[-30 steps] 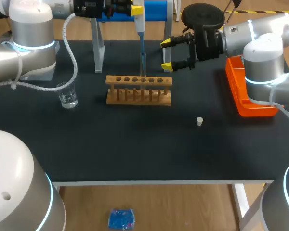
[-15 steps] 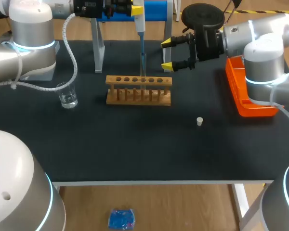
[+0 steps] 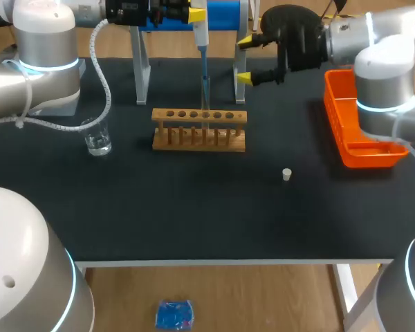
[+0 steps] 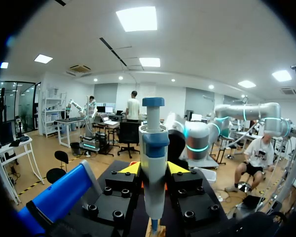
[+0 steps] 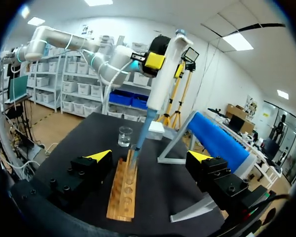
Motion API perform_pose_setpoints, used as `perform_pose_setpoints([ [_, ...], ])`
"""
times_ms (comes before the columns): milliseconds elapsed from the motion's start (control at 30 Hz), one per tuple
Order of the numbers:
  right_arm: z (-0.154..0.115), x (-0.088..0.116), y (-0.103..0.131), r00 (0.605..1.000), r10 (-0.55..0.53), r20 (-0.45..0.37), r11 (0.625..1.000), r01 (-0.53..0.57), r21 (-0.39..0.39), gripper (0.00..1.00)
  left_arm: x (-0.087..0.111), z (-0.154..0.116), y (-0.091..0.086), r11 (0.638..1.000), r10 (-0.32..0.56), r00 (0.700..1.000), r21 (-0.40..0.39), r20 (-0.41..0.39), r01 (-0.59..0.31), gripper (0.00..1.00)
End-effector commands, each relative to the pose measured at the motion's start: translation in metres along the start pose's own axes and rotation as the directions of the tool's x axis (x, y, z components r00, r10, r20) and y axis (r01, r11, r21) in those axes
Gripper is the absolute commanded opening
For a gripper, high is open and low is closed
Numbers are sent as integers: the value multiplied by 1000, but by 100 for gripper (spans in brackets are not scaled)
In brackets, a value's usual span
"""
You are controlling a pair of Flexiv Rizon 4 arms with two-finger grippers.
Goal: Invert the test tube, pick up the pipette, mount the tip to pipette, aspirate from beaker and dispense into the tube, eject the tip, return the pipette, and cap with the stopper.
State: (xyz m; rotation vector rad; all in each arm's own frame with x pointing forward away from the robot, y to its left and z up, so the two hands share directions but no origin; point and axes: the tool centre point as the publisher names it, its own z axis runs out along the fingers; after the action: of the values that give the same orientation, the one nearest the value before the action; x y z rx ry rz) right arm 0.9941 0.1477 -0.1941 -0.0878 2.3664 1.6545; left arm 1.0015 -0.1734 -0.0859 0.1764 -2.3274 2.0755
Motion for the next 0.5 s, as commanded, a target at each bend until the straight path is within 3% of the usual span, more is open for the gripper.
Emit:
perform_pose_setpoints([
  [33,-33,-1,38,999,6,38,996,-10,92,100,0,0,0,1000,0,1000,0,2,0,0],
  [300,-77,-22,94,986,35,161,989,-58,139,100,0,0,0,1000,0,1000,0,2,0,0],
  [500,-82,-41,124,980,67,188,981,-99,168,100,0,0,0,1000,0,1000,0,2,0,0],
])
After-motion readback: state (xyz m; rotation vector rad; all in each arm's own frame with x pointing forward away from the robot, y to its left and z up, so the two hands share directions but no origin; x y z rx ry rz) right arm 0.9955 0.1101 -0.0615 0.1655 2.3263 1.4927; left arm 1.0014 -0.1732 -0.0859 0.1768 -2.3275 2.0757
